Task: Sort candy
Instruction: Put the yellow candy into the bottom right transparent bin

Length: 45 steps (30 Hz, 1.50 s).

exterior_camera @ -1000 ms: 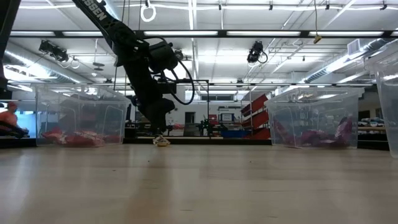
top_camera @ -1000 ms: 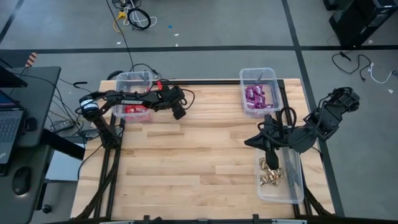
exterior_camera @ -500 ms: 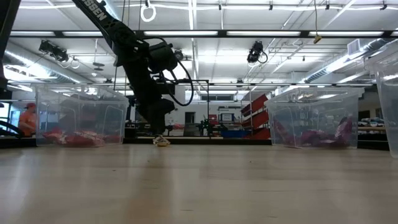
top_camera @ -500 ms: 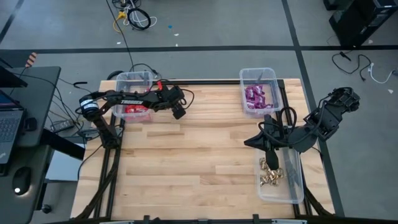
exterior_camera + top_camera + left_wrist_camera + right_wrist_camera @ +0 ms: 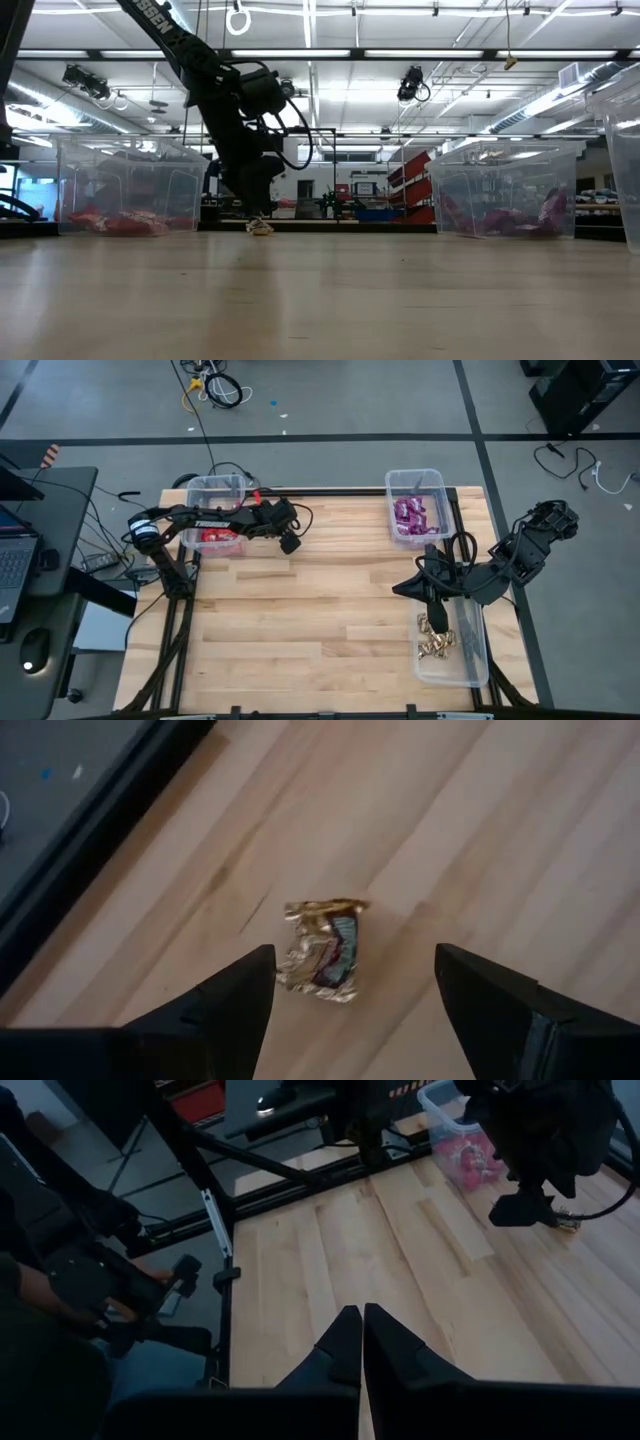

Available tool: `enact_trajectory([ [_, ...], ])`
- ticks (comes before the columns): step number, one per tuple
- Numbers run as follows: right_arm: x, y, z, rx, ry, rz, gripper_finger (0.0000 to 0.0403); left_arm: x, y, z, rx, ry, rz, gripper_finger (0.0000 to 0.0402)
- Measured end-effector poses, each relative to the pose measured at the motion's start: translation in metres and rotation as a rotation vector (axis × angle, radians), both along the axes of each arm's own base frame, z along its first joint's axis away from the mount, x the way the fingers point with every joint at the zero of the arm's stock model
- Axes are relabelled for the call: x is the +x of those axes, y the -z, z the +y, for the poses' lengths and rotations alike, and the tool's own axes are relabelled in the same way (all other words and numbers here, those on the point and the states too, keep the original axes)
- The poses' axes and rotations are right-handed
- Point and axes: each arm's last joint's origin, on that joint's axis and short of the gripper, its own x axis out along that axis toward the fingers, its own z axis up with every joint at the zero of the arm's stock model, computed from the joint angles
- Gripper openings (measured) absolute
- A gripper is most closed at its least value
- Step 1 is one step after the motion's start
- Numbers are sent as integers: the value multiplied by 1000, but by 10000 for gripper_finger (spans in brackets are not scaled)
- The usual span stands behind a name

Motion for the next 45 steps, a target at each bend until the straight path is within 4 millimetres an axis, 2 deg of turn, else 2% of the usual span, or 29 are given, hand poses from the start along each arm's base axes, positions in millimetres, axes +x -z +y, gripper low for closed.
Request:
enact_trajectory([
  [11,2,-1,2,11,-2,-16,5,6,39,7,-52,-29,88,278],
  [20,13,7,9,-9,-5,21,6,7,42,7,-61,-32,88,270],
  [24,16,9,12,12,-12,30,3,6,43,7,-68,-30,90,239],
  [33,18,10,13,44,-2,35,4,7,44,6,-86,-40,77,140],
  [45,18,10,14,43,-5,35,4,8,43,6,-78,-15,74,37],
])
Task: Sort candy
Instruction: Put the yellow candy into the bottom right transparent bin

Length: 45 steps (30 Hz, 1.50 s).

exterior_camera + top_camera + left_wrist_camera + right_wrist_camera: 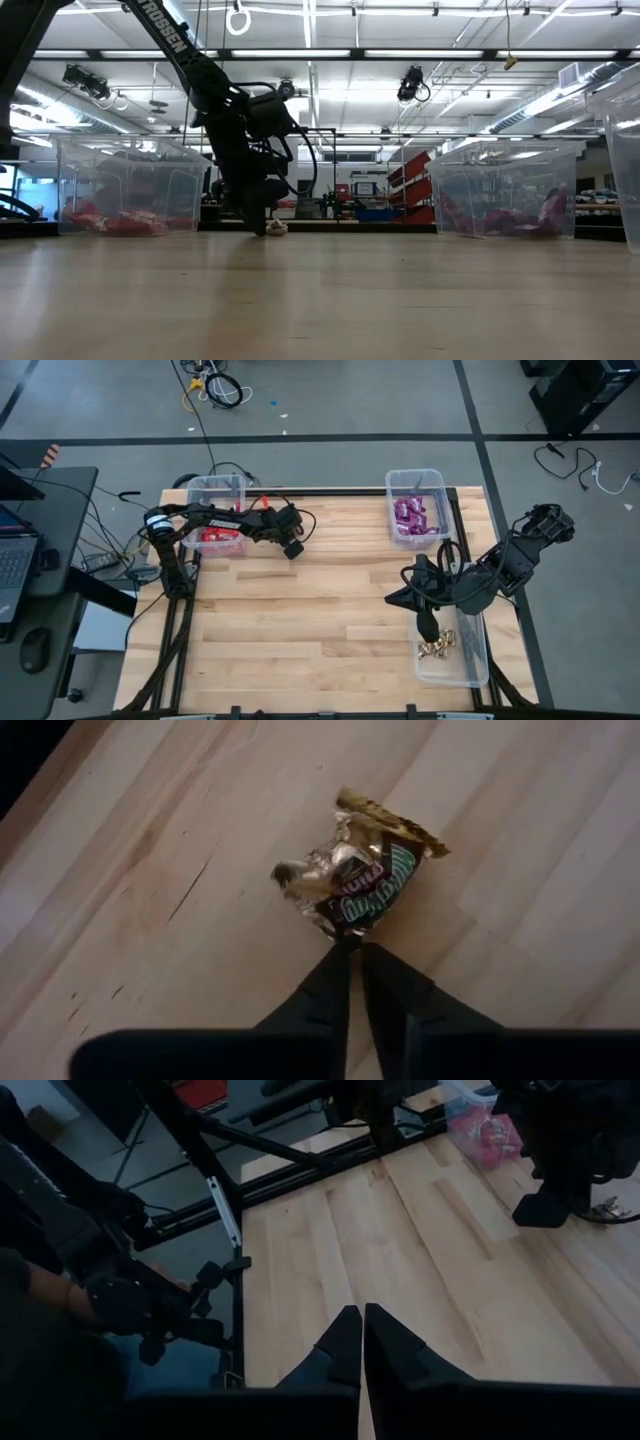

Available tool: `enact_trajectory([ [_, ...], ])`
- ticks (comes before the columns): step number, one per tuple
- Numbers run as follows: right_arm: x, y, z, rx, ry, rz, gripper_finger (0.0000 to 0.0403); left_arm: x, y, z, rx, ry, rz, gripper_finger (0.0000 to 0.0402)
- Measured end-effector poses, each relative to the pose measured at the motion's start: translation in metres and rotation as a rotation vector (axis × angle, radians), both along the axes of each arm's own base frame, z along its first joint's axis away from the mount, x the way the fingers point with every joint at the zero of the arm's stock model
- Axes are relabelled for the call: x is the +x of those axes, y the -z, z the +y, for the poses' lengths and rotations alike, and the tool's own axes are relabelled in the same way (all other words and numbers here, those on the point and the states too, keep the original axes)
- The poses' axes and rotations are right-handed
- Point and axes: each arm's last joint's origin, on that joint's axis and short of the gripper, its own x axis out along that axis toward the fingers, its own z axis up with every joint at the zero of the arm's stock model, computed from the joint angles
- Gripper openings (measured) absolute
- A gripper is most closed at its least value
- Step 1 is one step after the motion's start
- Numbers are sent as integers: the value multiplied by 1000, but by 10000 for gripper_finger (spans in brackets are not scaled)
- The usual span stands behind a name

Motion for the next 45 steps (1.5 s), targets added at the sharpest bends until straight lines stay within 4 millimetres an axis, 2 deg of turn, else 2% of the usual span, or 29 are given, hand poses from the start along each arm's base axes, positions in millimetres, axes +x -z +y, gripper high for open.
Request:
enact_trajectory([
  [5,0,0,1,0,-4,1,3,-1,-8,-2,23,24,-9,5],
  [8,-2,0,2,-4,-15,1,4,-5,-17,-6,37,25,-2,4],
  [12,-3,0,5,-7,-28,2,4,-4,-40,-13,72,44,-69,2],
  [19,-3,0,4,-13,-30,3,3,-1,-57,-19,114,84,-143,4],
  [23,-3,0,4,-18,-33,2,3,1,-55,-18,117,67,-157,29],
  [35,-2,-1,5,6,-24,-10,3,8,-36,-12,113,24,-150,153],
  [45,-1,-3,6,25,-23,-34,3,3,-33,-1,104,-18,-136,170],
])
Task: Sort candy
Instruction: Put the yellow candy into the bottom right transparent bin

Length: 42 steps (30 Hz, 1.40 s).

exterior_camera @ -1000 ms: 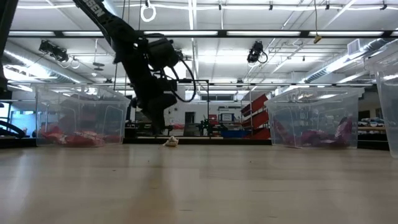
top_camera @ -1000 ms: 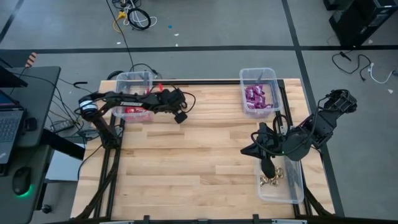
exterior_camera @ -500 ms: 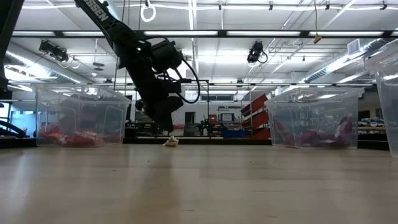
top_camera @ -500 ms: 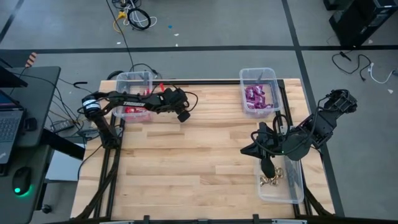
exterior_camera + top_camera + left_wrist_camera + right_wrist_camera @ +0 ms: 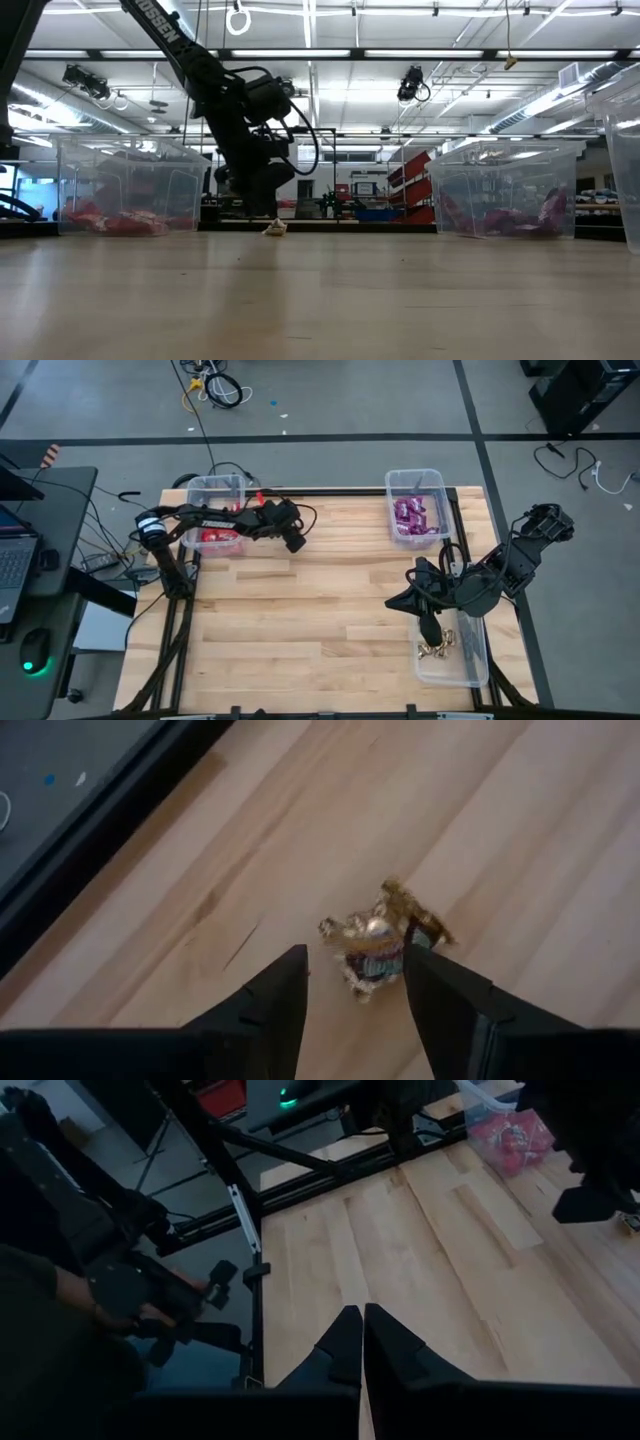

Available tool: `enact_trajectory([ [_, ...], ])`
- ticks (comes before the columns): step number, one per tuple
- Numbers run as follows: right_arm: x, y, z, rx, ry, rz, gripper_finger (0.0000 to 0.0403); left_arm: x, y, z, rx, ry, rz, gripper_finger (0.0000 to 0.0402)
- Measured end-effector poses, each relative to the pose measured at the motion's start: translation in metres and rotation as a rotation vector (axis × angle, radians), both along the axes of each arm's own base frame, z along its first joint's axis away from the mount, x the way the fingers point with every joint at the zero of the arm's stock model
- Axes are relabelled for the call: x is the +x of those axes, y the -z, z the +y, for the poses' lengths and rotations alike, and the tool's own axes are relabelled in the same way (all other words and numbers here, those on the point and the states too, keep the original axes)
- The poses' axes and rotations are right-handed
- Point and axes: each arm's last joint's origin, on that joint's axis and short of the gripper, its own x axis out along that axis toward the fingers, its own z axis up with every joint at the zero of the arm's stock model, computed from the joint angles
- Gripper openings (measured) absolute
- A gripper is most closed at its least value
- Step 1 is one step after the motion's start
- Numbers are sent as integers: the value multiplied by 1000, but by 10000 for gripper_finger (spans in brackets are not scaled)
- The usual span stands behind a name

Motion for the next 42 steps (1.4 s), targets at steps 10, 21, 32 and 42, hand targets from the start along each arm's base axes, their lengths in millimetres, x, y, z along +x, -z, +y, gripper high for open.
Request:
enact_trajectory([
  [10,0,0,0,-5,-2,-1,3,2,20,1,-56,14,51,170],
  [21,0,0,0,-9,2,-3,3,5,29,3,-53,16,56,170],
  [32,0,0,0,-9,2,-3,3,7,29,4,-50,27,39,112],
  [42,1,0,0,-12,5,-4,3,7,30,3,-39,77,59,6],
])
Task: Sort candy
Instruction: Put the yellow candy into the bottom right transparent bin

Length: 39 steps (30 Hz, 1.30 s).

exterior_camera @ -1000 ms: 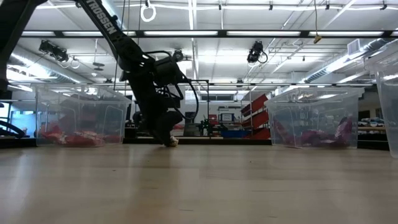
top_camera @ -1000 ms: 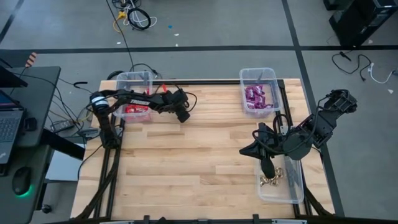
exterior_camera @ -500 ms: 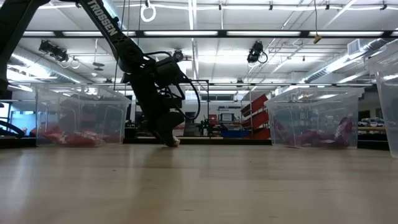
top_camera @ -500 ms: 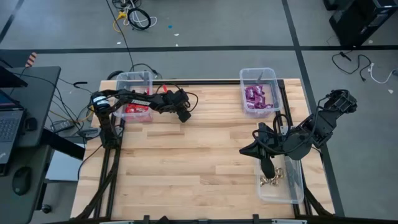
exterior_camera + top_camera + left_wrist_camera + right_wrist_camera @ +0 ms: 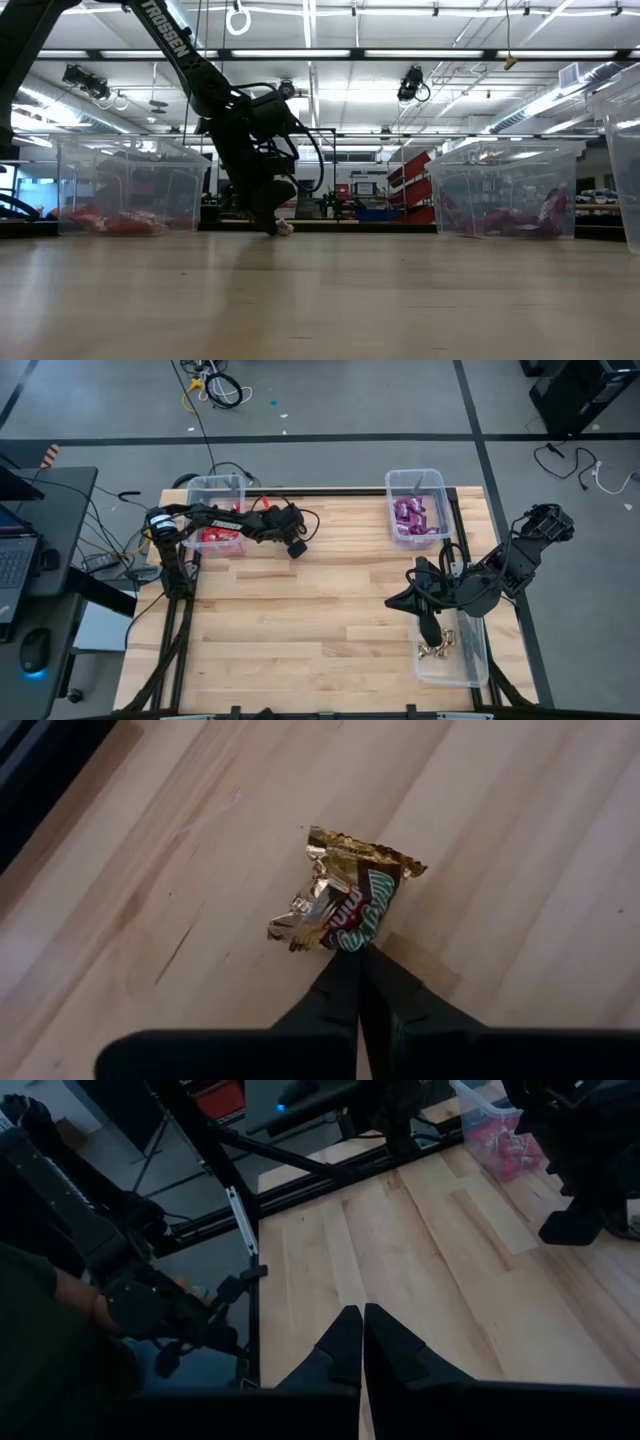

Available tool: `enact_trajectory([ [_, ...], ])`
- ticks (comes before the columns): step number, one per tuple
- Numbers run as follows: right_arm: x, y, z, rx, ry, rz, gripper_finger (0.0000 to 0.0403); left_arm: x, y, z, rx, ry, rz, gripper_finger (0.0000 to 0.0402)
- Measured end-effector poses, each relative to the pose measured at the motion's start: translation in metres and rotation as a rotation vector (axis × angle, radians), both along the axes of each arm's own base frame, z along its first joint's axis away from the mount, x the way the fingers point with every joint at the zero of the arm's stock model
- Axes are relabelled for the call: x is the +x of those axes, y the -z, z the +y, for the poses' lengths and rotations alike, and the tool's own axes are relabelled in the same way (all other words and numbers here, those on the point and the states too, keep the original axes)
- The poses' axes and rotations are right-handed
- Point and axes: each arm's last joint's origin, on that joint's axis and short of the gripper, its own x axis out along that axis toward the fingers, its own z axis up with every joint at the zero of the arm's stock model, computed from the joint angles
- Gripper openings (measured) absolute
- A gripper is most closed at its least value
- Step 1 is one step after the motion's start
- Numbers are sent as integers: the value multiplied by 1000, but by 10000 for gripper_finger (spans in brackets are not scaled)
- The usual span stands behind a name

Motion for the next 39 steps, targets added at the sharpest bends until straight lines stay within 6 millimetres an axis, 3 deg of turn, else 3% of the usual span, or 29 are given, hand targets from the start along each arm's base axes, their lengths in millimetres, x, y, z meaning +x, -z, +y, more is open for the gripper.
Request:
enact_trajectory([
  [9,0,0,0,-7,-2,0,3,4,-4,-12,-6,89,3,1],
  [16,2,5,0,-58,-20,-1,3,11,-32,-35,-59,293,-123,1],
  [24,6,31,-1,-228,25,36,3,17,-68,-67,-27,523,-269,0],
  [30,10,55,-3,-399,40,69,3,26,-92,-91,-78,752,-481,0],
  [39,32,90,1,-622,-47,21,3,29,-104,-107,-243,1008,-656,0],
])
